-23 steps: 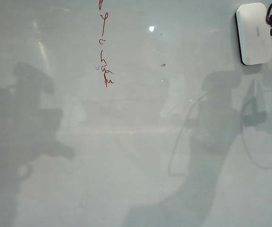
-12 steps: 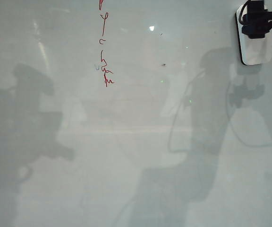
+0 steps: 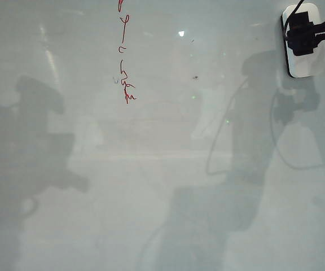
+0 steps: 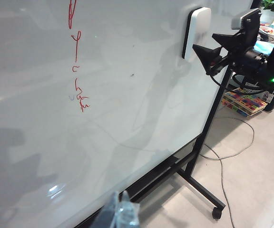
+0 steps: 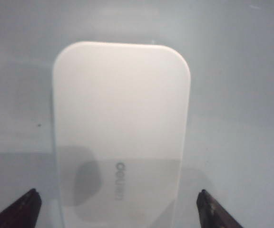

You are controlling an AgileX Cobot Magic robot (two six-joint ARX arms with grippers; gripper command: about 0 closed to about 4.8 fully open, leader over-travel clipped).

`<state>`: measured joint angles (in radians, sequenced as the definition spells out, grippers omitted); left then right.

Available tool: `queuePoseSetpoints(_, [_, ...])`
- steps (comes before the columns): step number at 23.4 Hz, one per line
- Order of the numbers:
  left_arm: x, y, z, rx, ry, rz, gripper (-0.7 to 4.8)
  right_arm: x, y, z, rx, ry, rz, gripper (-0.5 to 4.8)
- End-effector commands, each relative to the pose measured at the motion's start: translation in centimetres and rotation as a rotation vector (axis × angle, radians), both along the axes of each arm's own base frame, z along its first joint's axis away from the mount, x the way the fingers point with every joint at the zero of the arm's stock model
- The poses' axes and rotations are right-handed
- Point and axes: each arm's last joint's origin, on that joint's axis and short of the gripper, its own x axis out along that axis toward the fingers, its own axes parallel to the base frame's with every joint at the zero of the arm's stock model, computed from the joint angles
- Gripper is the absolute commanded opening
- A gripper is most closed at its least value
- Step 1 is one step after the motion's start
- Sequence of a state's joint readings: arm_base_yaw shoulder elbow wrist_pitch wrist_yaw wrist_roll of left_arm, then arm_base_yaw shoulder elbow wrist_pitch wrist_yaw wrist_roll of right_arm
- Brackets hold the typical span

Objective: Grab the whiteboard eraser that is attached to the surface of the whiteboard and use it to clean the writing on the whiteboard.

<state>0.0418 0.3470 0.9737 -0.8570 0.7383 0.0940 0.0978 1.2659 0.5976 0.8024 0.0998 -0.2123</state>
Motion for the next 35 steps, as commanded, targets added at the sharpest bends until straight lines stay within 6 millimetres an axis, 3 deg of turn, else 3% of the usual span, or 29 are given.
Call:
queuePoseSetpoints(1, [-0.1,0.0,0.1,0.001,-0.01,-0.007,-0.02,0.6,0.1,0.4,-0.003,-0.015,-0.013,4.79])
queuePoseSetpoints(13, [-0.1,0.0,0.1,0.001,-0.009,-0.006,-0.02,2.9,0.3,0.2,-0.004,0.005,-0.014,4.79])
queuePoseSetpoints(16, [0.0,0.0,0.1,0.002,-0.01,-0.005,-0.02,3.0,0.3,0.6,-0.003,-0.006,-0.014,4.28])
queuePoseSetpoints(20, [0.0,0.0,0.1,0.003,-0.01,-0.002,-0.02,3.0,0.3,0.6,-0.005,0.011,-0.012,3.01])
queuePoseSetpoints(22, [0.0,0.0,0.1,0.003,-0.01,0.0,-0.02,3.0,0.3,0.6,-0.006,0.017,-0.013,2.93])
queuePoseSetpoints(27, [0.0,0.0,0.1,0.003,-0.01,0.0,-0.02,2.4,0.6,1.2,-0.009,0.026,0.002,1.74])
queuePoseSetpoints(30, [0.0,0.0,0.1,0.003,-0.01,0.0,-0.02,1.1,2.0,2.2,-0.115,0.039,0.046,1.74])
queuePoseSetpoints(32, [0.0,0.0,0.1,0.003,-0.01,0.0,-0.02,0.0,3.7,3.2,-0.275,0.042,0.092,1.74])
queuePoseSetpoints(34, [0.0,0.0,0.1,0.003,-0.009,0.0,-0.02,-1.7,7.5,5.7,-0.567,0.049,0.141,1.75])
queuePoseSetpoints(35, [0.0,0.0,0.1,0.003,-0.01,0.0,-0.02,-2.1,8.6,6.6,-0.622,0.048,0.138,1.76])
